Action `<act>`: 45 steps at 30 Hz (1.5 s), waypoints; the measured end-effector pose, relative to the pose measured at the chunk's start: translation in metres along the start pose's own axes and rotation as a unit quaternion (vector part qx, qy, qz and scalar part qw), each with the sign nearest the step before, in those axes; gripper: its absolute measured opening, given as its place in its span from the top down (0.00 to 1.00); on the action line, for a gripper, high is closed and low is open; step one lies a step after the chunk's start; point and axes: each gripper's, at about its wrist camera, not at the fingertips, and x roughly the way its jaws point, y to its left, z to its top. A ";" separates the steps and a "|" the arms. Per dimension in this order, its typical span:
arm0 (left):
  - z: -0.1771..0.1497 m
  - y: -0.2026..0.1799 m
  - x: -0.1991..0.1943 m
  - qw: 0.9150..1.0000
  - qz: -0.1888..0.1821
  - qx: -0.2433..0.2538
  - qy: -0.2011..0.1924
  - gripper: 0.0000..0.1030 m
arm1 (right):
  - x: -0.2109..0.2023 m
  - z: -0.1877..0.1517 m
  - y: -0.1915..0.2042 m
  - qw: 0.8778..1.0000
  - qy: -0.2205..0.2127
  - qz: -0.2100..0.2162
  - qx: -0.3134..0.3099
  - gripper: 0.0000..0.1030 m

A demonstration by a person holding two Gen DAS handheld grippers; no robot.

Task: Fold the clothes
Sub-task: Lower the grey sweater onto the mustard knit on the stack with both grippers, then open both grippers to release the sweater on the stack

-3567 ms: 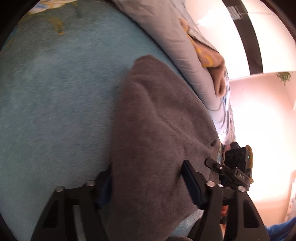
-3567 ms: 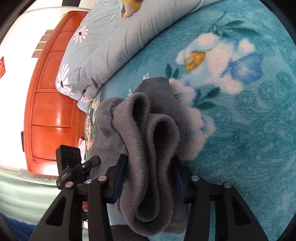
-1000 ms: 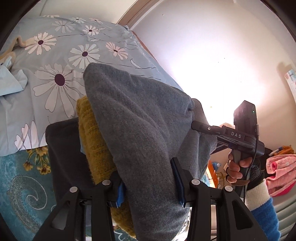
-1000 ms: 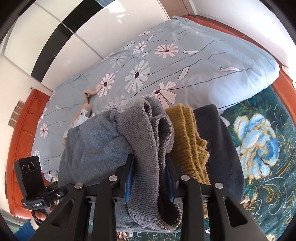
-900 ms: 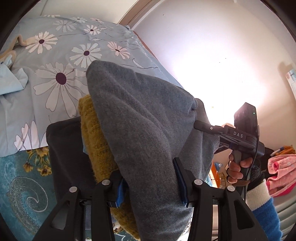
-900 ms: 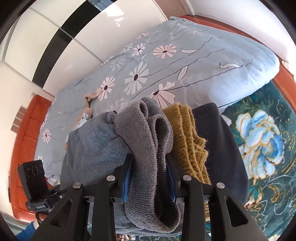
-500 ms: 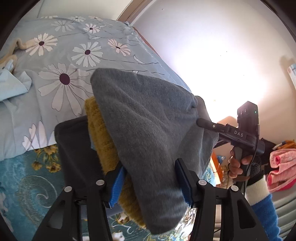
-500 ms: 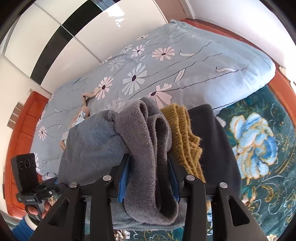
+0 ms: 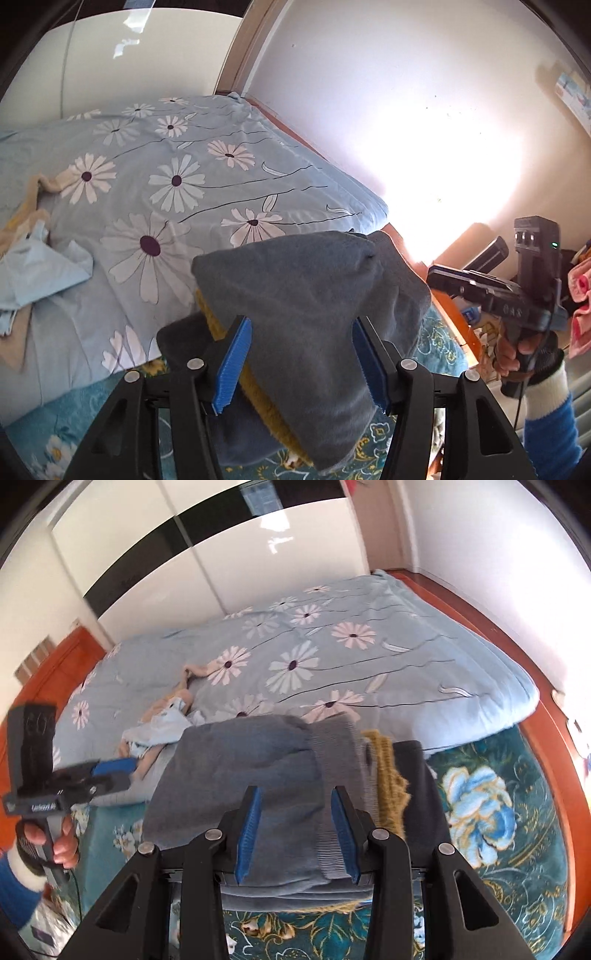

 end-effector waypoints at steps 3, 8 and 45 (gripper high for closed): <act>0.000 -0.002 0.026 1.000 0.006 0.016 0.005 0.41 | 0.013 -0.009 0.012 0.999 0.011 -0.003 -0.033 0.61; -0.014 0.003 0.059 0.999 0.018 0.041 0.025 0.41 | 0.031 -0.037 -0.008 0.999 0.040 -0.021 -0.026 0.61; -0.133 -0.031 -0.006 0.999 0.039 0.012 -0.003 0.24 | 0.003 -0.155 0.034 0.996 -0.017 -0.072 0.052 0.53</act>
